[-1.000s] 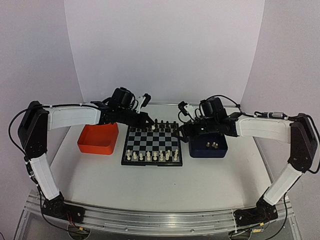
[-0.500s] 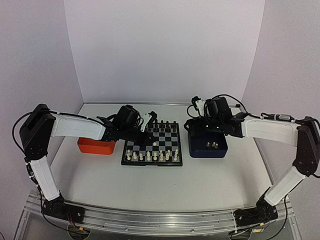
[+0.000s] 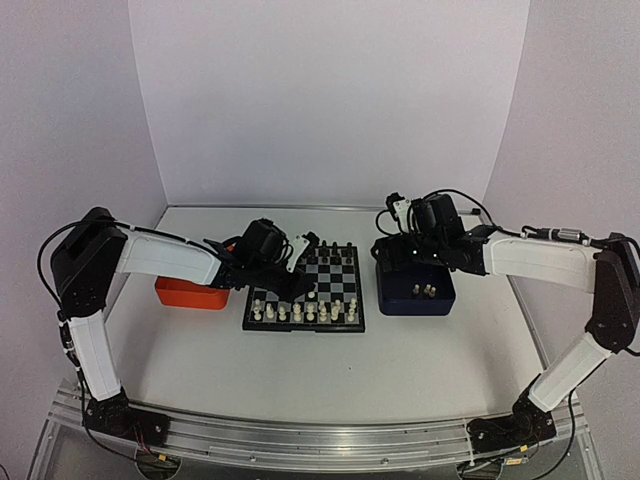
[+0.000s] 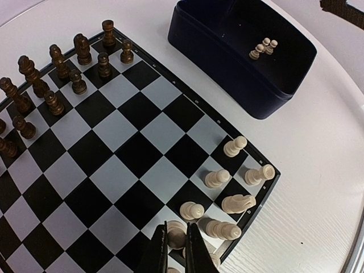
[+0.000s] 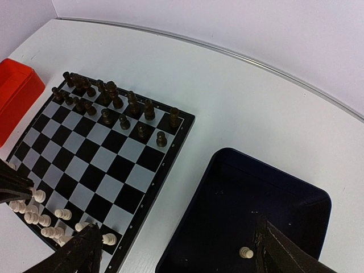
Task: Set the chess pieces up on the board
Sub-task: Place the chess piece on the chessboard.
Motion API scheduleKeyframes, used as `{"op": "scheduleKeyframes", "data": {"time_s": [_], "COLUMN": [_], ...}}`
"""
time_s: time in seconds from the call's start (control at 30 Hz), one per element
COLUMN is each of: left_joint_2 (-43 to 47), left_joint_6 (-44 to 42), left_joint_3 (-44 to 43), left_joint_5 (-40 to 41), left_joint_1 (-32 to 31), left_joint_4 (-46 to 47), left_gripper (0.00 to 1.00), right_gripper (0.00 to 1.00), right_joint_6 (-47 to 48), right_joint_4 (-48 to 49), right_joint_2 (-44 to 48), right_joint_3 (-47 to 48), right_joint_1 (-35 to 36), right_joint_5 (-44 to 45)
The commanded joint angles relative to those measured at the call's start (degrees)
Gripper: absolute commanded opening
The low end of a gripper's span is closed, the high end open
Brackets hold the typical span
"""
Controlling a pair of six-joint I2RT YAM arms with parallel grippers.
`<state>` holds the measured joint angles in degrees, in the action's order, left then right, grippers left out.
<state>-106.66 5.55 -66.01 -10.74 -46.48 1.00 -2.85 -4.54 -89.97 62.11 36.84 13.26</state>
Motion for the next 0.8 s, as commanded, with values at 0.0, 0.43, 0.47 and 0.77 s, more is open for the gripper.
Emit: {"op": "scheduleKeyframes", "data": {"time_s": [0.0, 0.43, 0.47, 0.77], "left_joint_2": [-1.5, -4.6, -4.6, -5.1], "left_joint_6": [-1.5, -1.6, -1.7, -1.6], "left_joint_3": [-3.1, -4.8, -4.9, -5.1], "left_joint_5": [0.6, -0.3, -0.3, 0.2], "left_joint_1": [-0.4, -0.7, -0.7, -0.7], "left_joint_4": [-0.6, -4.3, -4.5, -5.2], "left_gripper": [0.00, 0.00, 0.00, 0.03], "right_gripper": [0.88, 0.88, 0.88, 0.88], "right_joint_6": [-0.4, -0.2, -0.2, -0.3], "right_joint_4": [-0.4, -0.7, -0.7, -0.7], "right_joint_2": [2.2, 2.0, 2.1, 2.4], "right_joint_3": [0.6, 0.7, 0.6, 0.2], "right_joint_1": [0.0, -0.2, -0.2, -0.2], "right_joint_5": [1.4, 2.0, 2.2, 3.3]}}
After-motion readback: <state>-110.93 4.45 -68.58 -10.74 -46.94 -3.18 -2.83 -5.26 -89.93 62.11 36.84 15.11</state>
